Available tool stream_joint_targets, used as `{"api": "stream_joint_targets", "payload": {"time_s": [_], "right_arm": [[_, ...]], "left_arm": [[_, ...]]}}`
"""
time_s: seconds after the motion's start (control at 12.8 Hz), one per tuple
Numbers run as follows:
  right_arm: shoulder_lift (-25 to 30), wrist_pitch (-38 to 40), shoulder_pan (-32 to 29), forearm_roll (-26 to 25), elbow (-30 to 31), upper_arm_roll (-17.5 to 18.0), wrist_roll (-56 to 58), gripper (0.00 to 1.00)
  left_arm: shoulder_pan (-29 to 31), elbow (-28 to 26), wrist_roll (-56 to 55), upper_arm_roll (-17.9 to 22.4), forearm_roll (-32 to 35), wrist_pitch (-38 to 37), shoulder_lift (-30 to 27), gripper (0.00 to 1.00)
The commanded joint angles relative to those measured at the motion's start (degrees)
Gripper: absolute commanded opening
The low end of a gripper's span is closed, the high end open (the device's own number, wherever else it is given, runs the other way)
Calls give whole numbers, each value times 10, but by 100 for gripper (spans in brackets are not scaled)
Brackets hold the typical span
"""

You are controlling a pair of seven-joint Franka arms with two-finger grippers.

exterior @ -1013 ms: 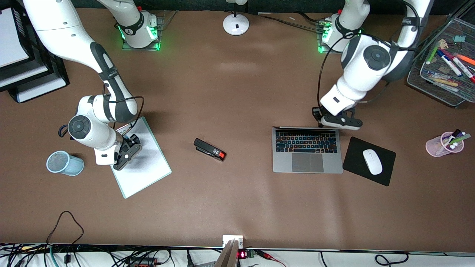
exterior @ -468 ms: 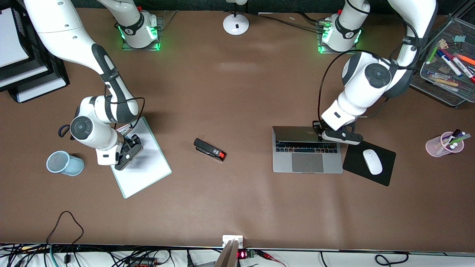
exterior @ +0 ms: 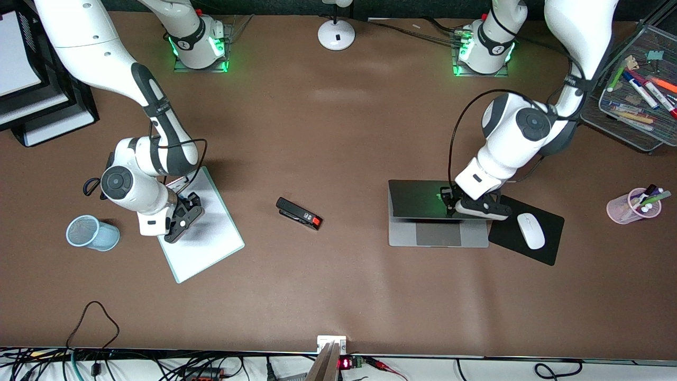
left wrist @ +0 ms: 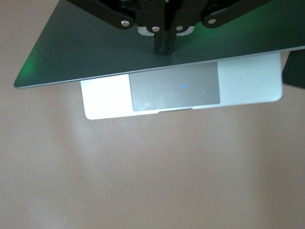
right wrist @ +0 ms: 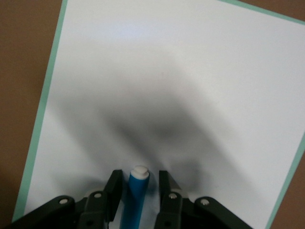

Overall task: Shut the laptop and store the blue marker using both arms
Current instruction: 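Push the laptop lid down with the left gripper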

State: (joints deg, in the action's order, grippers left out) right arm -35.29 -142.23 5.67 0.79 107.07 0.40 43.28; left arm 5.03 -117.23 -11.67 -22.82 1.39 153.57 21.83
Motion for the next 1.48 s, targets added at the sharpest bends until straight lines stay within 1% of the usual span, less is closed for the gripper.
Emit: {"api": "stream_joint_targets", "payload": {"time_s": [0.0, 0.08, 0.23, 0.31, 0.39, 0.47, 0.78, 1.01, 1.32, 1.4], "right_arm": [[-7, -7, -1, 9, -5, 2, 12, 34], [-7, -7, -1, 9, -5, 2, 12, 31], [-7, -7, -1, 9, -5, 2, 13, 22], [-6, -7, -1, 9, -5, 2, 12, 18], [-6, -7, -1, 9, -5, 1, 13, 17], [-6, -3, -1, 9, -11, 2, 12, 14], [-2, 0, -3, 9, -25, 1, 13, 14], [6, 30, -6, 10, -43, 1, 13, 14], [50, 65, -16, 10, -51, 1, 15, 14], [59, 68, -22, 11, -51, 2, 30, 14]], "left_arm": [[2, 46, 9, -1, 13, 4, 44, 0], [1, 49, 9, -1, 13, 4, 49, 0], [0, 55, 9, -1, 15, 4, 65, 0], [0, 67, 9, 0, 27, 4, 77, 0], [1, 78, 8, 1, 45, 4, 90, 0], [0, 86, 8, 5, 50, 4, 97, 0], [-6, 104, 8, 8, 53, 4, 130, 0], [-6, 120, 7, 8, 90, 4, 151, 0], [-2, 137, 9, 10, 127, 4, 184, 0], [-2, 139, 9, 9, 135, 4, 191, 0]]}}
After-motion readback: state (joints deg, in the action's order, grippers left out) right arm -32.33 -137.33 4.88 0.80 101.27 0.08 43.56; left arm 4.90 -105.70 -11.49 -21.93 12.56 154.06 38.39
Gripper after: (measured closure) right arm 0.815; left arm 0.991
